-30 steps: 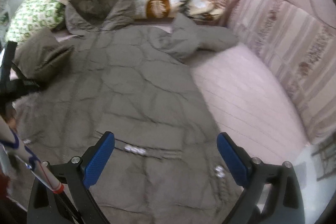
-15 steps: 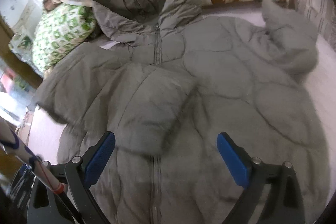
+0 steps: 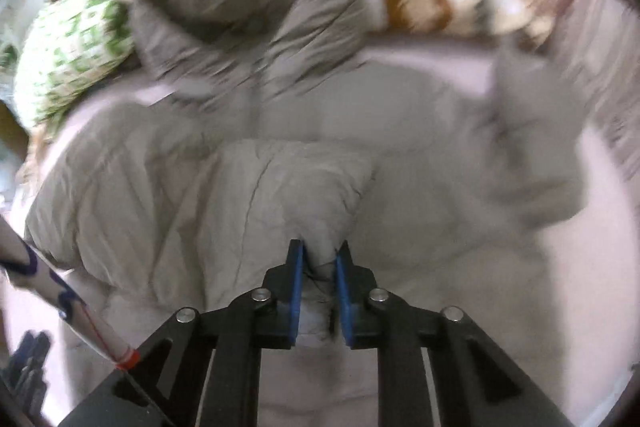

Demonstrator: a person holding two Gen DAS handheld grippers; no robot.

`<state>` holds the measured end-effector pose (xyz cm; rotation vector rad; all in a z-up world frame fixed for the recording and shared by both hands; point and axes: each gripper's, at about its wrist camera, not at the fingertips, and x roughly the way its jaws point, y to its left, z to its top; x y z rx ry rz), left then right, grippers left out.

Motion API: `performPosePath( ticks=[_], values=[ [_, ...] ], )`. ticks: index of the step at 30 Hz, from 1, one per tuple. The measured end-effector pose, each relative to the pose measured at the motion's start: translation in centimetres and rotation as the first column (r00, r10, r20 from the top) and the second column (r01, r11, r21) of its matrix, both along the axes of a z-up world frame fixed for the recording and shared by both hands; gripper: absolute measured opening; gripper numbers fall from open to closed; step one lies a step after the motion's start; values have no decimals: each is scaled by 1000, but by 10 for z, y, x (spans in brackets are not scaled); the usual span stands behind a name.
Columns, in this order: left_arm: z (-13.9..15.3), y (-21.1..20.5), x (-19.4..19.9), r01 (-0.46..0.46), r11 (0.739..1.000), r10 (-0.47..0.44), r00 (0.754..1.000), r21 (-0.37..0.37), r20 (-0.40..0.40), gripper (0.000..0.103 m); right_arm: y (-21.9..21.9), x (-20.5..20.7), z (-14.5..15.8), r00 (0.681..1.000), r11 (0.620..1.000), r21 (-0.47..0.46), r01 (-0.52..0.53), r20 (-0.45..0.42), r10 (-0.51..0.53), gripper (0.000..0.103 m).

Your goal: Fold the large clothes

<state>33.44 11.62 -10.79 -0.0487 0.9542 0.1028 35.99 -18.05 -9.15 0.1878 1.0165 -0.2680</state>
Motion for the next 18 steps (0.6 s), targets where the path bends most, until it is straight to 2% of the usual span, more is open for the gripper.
performPosePath(
  ticks=[4,7,14,17,18],
  values=[
    [-3,-8,3,16,1000,-16,1000,7,-10,56,-34,7,8,998,994,-87,65,-7,-66,14],
    [-9,-15,5,29,999,-29,999,22,-22,57,-55,11,4,995,989,-105,101,-17,-103,13],
    [-21,-33,9,61,996,-58,997,64,-52,57,-79,17,-34,986,984,-105,144,-73,-152,14],
    [-22,-40,9,78,994,-74,996,74,-56,57,-81,22,-48,985,985,-102,142,-81,-150,21],
    [-22,-41,9,79,994,-75,996,76,-55,57,-82,23,-50,986,985,-106,135,-85,-144,28]
  ],
)
